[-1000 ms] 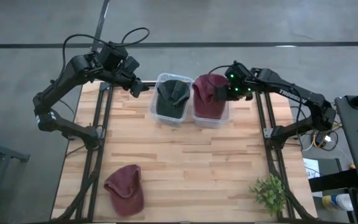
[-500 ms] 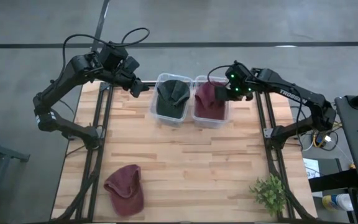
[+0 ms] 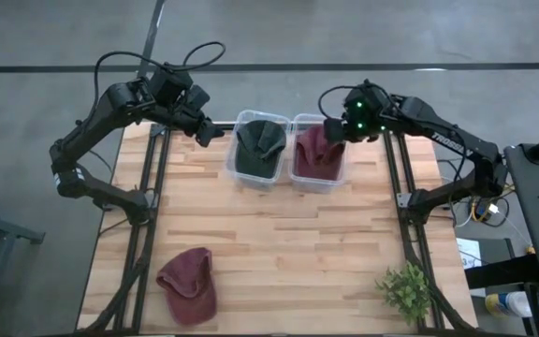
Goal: Pick & Place hat
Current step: Put the red cap into the right transparent bin
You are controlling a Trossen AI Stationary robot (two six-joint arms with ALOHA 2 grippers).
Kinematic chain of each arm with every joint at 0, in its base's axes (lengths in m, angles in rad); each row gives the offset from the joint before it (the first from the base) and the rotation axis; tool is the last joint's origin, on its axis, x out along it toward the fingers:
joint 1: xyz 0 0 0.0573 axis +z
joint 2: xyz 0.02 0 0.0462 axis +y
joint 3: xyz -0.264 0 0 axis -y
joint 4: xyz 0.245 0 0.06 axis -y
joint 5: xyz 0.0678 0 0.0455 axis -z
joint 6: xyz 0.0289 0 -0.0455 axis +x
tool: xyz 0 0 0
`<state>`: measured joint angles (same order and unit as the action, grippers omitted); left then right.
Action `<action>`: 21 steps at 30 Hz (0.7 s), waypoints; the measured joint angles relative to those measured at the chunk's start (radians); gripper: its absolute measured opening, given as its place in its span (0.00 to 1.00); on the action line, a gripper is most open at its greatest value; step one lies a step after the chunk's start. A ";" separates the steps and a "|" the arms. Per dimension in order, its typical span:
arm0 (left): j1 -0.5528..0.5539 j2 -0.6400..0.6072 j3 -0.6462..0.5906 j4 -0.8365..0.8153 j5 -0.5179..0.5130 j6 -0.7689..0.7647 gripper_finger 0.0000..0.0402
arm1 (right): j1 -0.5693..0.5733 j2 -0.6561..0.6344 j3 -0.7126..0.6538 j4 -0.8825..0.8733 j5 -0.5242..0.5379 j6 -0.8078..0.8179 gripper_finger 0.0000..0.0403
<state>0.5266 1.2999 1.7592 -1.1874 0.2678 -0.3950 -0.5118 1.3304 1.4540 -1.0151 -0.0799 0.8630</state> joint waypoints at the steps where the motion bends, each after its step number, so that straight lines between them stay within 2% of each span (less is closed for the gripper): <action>1: 0.000 0.000 0.000 -0.009 0.001 0.000 0.18 | 0.013 0.000 0.003 0.019 -0.001 -0.003 0.52; 8: -0.001 0.000 0.000 -0.099 0.004 0.031 0.18 | 0.149 0.007 0.003 0.153 -0.002 0.023 0.51; 15: -0.001 -0.001 -0.016 -0.109 0.005 0.030 0.18 | 0.272 0.038 0.001 0.206 0.002 0.068 0.49; 21: -0.011 -0.006 -0.056 -0.195 0.165 0.047 0.18 | 0.326 0.081 0.001 0.211 0.028 0.077 0.48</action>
<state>0.5155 1.2941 1.7034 -1.3823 0.4328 -0.3477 -0.1857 1.4110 1.4548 -0.8037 -0.0523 0.9396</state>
